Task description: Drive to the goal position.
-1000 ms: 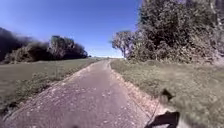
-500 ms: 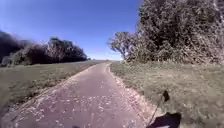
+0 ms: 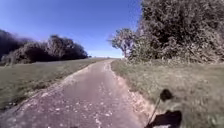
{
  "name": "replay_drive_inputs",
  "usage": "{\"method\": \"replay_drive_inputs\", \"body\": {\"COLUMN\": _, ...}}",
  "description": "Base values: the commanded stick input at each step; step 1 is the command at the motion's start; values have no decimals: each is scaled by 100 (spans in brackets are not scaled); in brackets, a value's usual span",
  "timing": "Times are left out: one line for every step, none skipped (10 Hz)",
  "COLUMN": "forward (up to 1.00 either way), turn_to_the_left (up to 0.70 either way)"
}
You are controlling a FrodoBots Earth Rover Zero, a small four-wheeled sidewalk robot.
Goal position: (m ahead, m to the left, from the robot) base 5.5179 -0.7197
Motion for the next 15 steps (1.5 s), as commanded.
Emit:
{"method": "replay_drive_inputs", "body": {"forward": 70, "turn_to_the_left": 0}}
{"method": "replay_drive_inputs", "body": {"forward": 70, "turn_to_the_left": 0}}
{"method": "replay_drive_inputs", "body": {"forward": 70, "turn_to_the_left": 0}}
{"method": "replay_drive_inputs", "body": {"forward": 70, "turn_to_the_left": 1}}
{"method": "replay_drive_inputs", "body": {"forward": 70, "turn_to_the_left": 34}}
{"method": "replay_drive_inputs", "body": {"forward": 70, "turn_to_the_left": 35}}
{"method": "replay_drive_inputs", "body": {"forward": 70, "turn_to_the_left": 35}}
{"method": "replay_drive_inputs", "body": {"forward": 70, "turn_to_the_left": 35}}
{"method": "replay_drive_inputs", "body": {"forward": 70, "turn_to_the_left": 35}}
{"method": "replay_drive_inputs", "body": {"forward": 70, "turn_to_the_left": 1}}
{"method": "replay_drive_inputs", "body": {"forward": 70, "turn_to_the_left": 0}}
{"method": "replay_drive_inputs", "body": {"forward": 70, "turn_to_the_left": 0}}
{"method": "replay_drive_inputs", "body": {"forward": 70, "turn_to_the_left": 0}}
{"method": "replay_drive_inputs", "body": {"forward": 70, "turn_to_the_left": 0}}
{"method": "replay_drive_inputs", "body": {"forward": 70, "turn_to_the_left": 0}}
